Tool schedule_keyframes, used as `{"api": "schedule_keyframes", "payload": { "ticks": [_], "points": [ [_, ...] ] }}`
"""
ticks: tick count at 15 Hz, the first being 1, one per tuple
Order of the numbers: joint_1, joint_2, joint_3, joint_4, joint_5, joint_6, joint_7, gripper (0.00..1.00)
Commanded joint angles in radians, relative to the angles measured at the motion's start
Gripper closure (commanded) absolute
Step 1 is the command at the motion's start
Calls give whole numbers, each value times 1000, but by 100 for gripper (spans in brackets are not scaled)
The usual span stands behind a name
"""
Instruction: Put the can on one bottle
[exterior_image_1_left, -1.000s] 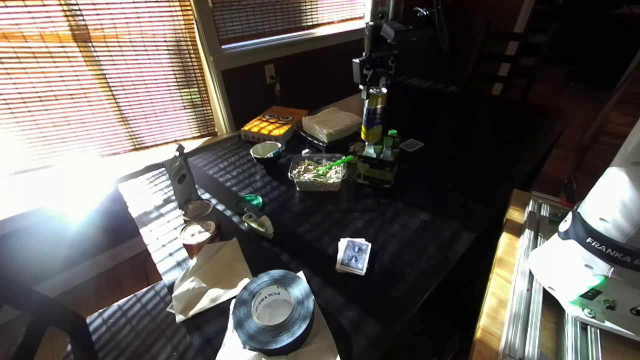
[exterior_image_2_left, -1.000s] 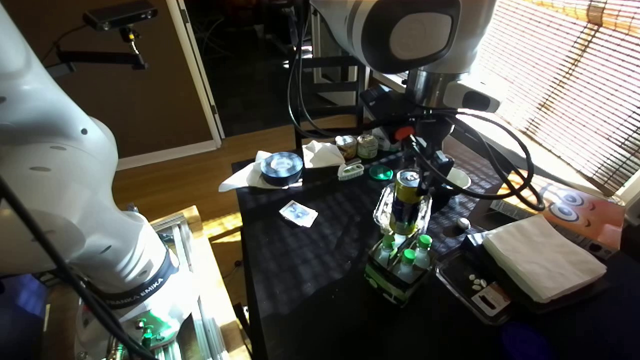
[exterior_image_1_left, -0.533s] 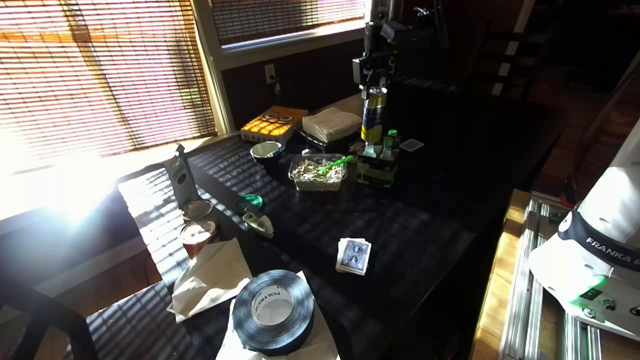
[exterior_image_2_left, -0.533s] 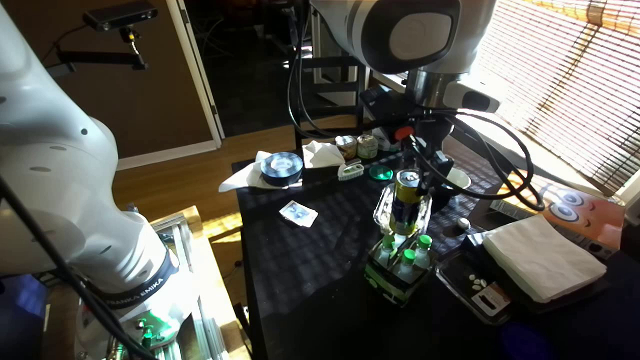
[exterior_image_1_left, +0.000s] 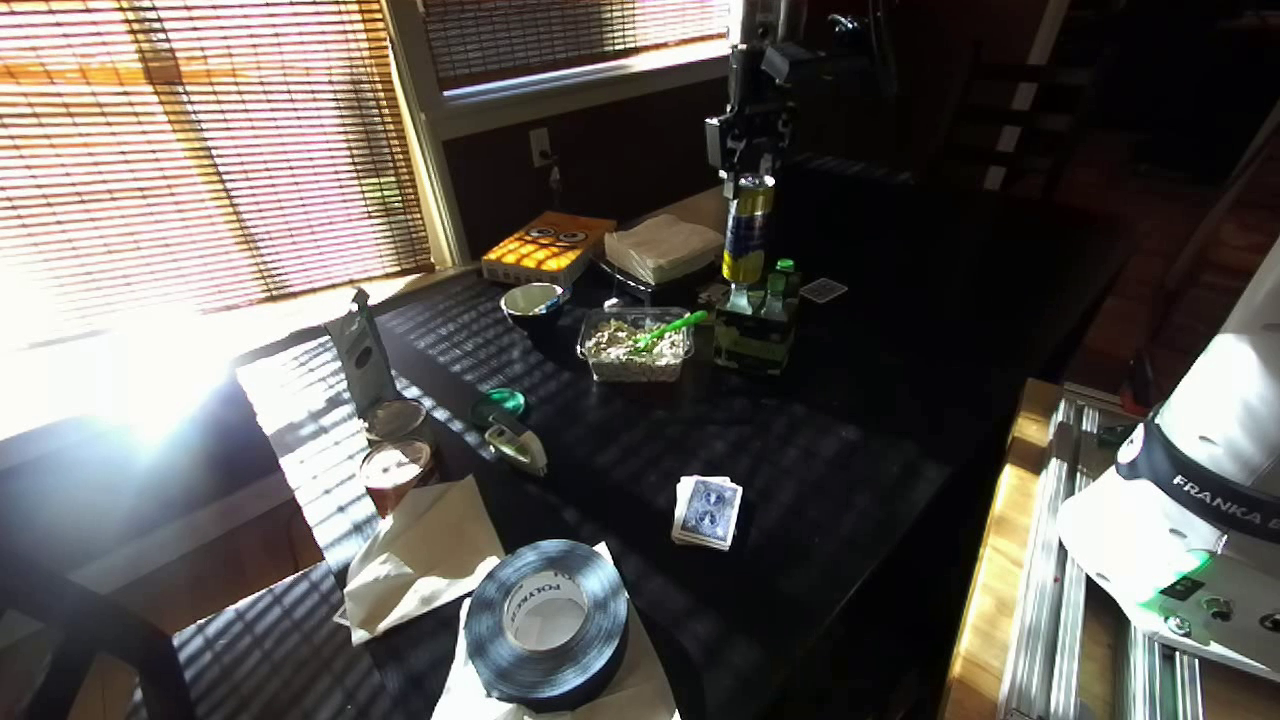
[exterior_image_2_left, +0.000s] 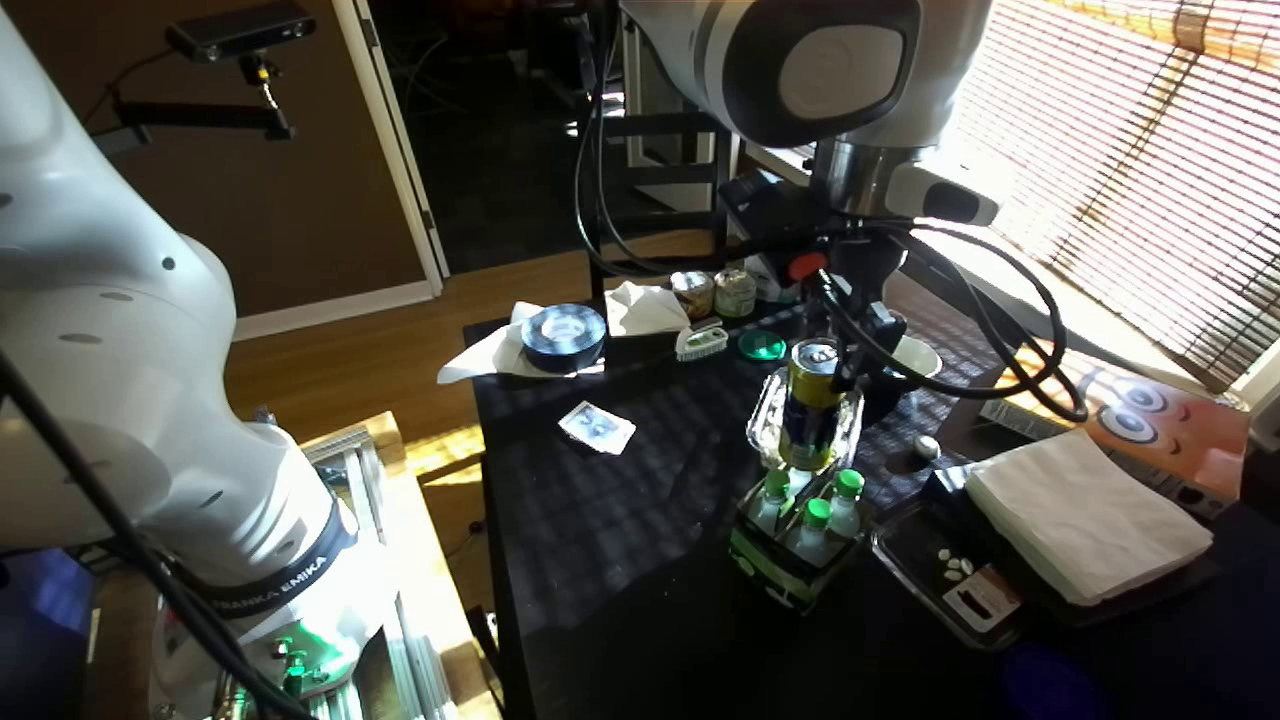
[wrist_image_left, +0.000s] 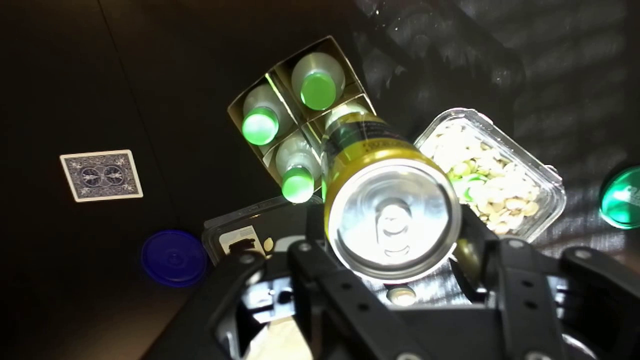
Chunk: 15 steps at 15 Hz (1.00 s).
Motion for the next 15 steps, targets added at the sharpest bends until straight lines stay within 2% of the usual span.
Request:
{"api": "schedule_keyframes", "payload": {
  "ticks": [1,9,10,11,12,13,14,15],
  "points": [
    [2,-2,4,11,-28,-23,32,62],
    [3,0,5,15,-34,-30,36,62],
    [3,1,5,16,-36,-33,37,12],
    [3,1,5,16,-35,-34,36,18],
    [3,2,5,16,-41,-31,37,55],
    [3,2,5,15,-43,-31,37,51],
    [3,2,6,16,-44,-31,38,52],
    [3,2,5,16,-44,-30,37,58]
  ]
}}
